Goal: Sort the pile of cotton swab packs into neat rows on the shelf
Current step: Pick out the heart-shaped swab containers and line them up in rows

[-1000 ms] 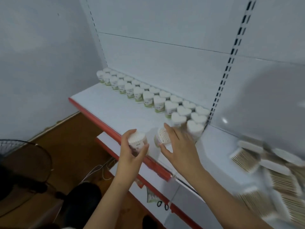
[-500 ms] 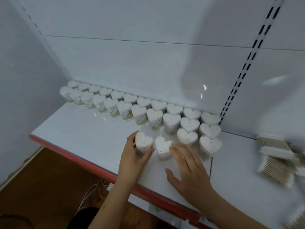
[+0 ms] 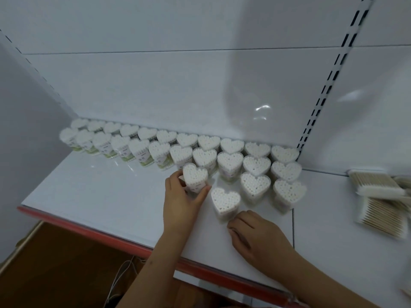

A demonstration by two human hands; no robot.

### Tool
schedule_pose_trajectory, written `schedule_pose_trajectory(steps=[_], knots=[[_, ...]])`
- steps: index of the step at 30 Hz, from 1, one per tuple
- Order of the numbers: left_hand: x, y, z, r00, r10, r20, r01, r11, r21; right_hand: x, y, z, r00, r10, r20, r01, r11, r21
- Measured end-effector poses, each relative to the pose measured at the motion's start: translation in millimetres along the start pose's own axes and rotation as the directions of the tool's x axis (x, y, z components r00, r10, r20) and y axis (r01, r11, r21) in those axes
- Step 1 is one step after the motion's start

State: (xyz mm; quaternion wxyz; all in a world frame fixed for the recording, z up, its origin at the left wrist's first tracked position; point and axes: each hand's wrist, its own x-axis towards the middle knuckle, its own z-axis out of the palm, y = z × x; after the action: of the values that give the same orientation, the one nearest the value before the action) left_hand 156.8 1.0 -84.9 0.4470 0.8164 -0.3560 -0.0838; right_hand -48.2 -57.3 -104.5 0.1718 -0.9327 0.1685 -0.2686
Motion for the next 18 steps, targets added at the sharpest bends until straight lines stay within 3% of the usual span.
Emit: schedule_pose_trajectory(steps=[5, 13, 16, 18], knots=[[6, 0, 1, 0.999, -0.041, 0.036, 0.04, 0.999, 0.015, 2, 0, -1, 0.999, 0.033, 0.026, -0.034, 0.999, 0.014], [1, -7, -8, 0.987, 0.018, 0.162, -0.02, 1.0, 0.009, 3, -1, -5, 0.996, 0.069, 0.058, -0.072, 0.996, 0.06], [-16, 4, -20, 0.999, 0.046, 0.029, -0.045, 0.999, -0.026, 3, -1, -6, 0.995, 0.079, 0.059, -0.083, 0.994, 0.072], [-30, 16, -29, 0.977, 0.211, -0.037, -0.21, 0.977, 0.024, 3, 0, -5, 0.996, 0.077, 0.049, -0.081, 0.994, 0.072]])
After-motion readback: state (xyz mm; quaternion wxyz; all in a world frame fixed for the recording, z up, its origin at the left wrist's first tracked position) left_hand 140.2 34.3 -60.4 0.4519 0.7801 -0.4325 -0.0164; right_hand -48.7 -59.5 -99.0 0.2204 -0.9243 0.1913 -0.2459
